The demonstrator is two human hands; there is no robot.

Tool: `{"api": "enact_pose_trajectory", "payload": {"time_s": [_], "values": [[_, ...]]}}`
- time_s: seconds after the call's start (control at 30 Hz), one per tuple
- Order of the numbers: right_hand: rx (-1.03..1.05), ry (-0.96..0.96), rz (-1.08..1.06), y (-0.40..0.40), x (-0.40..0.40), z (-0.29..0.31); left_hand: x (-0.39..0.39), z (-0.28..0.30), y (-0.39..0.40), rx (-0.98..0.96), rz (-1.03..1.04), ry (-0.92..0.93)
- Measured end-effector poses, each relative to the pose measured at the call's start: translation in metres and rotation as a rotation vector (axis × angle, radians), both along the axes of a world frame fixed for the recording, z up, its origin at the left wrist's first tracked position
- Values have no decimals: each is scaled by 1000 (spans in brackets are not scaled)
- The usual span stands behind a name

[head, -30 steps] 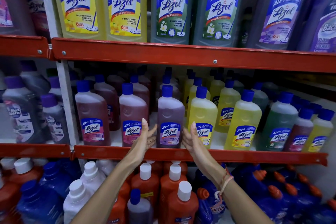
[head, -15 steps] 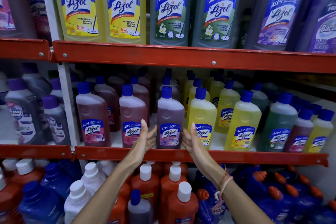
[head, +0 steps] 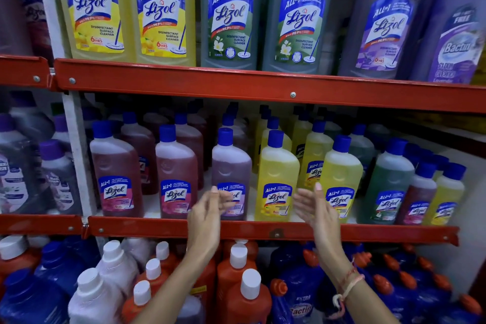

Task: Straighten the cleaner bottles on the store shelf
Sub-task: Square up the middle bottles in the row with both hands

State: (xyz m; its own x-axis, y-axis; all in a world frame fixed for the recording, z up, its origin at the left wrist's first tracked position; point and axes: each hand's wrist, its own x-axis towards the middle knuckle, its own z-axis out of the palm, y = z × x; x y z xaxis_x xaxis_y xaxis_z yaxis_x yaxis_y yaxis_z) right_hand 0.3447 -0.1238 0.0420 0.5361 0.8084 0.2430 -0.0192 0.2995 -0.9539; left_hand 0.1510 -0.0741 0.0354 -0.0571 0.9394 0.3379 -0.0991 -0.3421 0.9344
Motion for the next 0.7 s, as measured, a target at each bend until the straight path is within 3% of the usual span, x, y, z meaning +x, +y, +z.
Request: {"api": "enact_pose_trajectory", "payload": {"time_s": [0.07, 0.2, 0.37, 0.7], "values": [[-31, -1, -15, 2, 10, -2, 19, 1, -7, -53, -154, 62], [-183, -48, 171, 8, 14, -3, 50, 6, -15, -176, -386, 117], [-213, -150, 262, 8, 9, -2, 54, 5, -8, -245, -451, 145], [-200, -136, 287, 1, 21, 5, 55, 11, -9, -290, -539, 193]]}}
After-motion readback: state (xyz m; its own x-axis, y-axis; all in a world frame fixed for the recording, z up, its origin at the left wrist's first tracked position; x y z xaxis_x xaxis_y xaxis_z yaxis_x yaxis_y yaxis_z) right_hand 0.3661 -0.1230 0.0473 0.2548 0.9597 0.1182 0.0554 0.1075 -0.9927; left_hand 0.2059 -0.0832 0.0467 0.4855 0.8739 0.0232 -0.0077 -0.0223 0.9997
